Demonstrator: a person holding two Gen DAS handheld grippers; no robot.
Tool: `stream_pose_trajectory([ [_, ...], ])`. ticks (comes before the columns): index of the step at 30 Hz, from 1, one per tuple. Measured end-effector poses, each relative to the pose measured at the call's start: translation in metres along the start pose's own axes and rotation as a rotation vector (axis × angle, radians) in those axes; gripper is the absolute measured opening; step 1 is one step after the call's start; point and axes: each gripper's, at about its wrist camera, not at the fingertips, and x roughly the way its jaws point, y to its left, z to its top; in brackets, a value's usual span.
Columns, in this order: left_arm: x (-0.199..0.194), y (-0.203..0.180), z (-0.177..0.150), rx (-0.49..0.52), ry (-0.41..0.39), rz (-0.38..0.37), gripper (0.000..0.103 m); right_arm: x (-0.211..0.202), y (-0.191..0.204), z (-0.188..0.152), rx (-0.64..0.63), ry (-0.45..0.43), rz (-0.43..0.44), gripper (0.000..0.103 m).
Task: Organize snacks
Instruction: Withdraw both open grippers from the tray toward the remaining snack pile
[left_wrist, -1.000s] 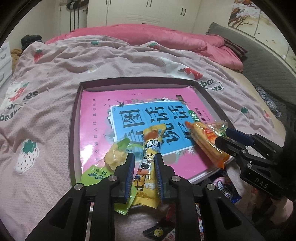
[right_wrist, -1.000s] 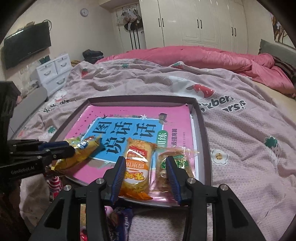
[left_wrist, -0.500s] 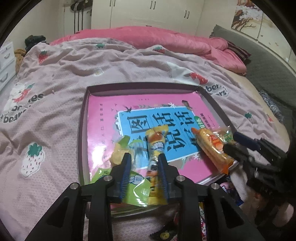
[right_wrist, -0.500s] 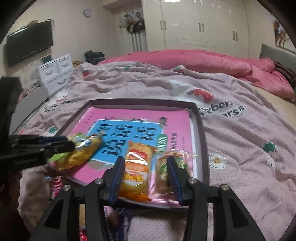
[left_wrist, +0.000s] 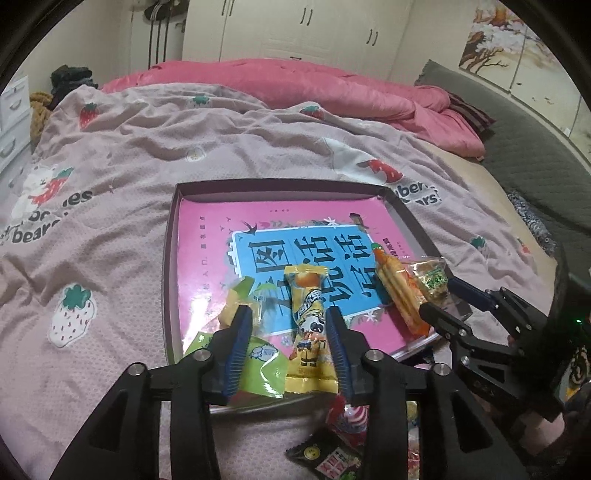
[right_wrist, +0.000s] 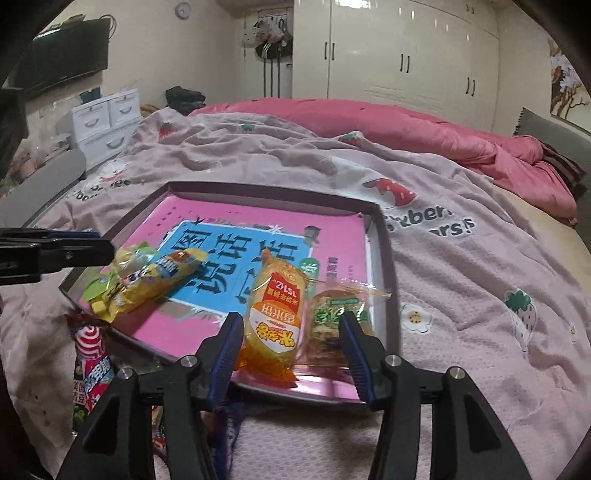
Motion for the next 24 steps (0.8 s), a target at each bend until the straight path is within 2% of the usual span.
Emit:
stream_pose_trajectory([
  [10,-0.023,0.001,0.001,-0.006,-0.016,-0.015,0.053,-0.01,-0.009,0.003,0.054,-0.026,0.013,0.054],
  [24,-0.046,-0.004,-0.002,0.004,-0.031,-0.023,0.059,-0.051,-0.004,0.005,0.085,-0.097,0.073,0.06],
])
